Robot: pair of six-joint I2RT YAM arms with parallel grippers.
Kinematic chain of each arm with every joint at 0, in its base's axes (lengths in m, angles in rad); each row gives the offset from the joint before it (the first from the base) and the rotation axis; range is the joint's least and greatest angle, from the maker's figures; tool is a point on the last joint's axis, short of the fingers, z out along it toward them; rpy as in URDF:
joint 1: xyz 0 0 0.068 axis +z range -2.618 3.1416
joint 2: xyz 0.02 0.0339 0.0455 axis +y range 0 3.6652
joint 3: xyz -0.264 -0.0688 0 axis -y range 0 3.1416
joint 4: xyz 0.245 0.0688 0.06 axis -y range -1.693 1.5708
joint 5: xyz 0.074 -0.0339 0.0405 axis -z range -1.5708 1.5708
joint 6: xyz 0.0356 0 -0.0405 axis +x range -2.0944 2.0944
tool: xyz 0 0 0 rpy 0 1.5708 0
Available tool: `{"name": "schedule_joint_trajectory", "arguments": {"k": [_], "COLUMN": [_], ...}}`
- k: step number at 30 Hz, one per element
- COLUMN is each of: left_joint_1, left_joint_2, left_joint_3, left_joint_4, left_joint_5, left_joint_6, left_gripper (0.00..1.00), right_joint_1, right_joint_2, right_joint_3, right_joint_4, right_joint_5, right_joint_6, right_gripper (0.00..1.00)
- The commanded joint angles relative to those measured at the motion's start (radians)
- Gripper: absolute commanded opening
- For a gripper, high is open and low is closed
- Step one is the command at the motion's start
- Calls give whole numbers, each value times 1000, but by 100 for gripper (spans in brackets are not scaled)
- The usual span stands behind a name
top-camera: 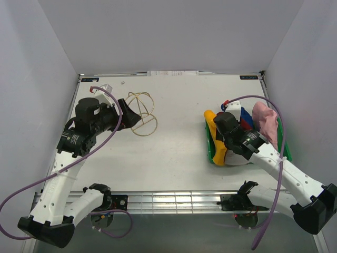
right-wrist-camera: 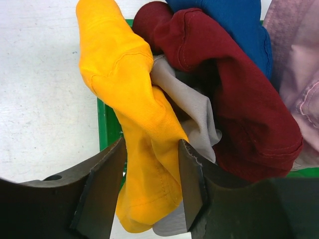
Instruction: Stack the hats
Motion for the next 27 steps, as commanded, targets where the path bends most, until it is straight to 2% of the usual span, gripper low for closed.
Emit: {"name": "schedule_joint_trajectory", "arguments": {"k": [1,14,20,23,27], "left_joint_1": [-3,-3,-3,-4,-4], "left_joint_2": [-10,-1,10,12,9], "left_joint_3": [-12,-13,-12,-12,-12], "left_joint_4": [1,-1,5,5,5], "left_joint_5": [13,19,28,30,26], "left_joint_6": [-7,-11,-11,-8,-7], "left_gripper": [98,98,98,98,98], "right_joint_1": [-9,-17,-23,-26,-28], "right_joint_2": [8,-26,12,31,40], "right_joint_3": [-10,19,-4,-10,2], "right_joint_4": [38,32,58,70,75], "right_joint_5": [36,78,24,17,13], "right_joint_6": [-15,-67,-102,-108,-122], "right_gripper": [52,51,50,45,33]}}
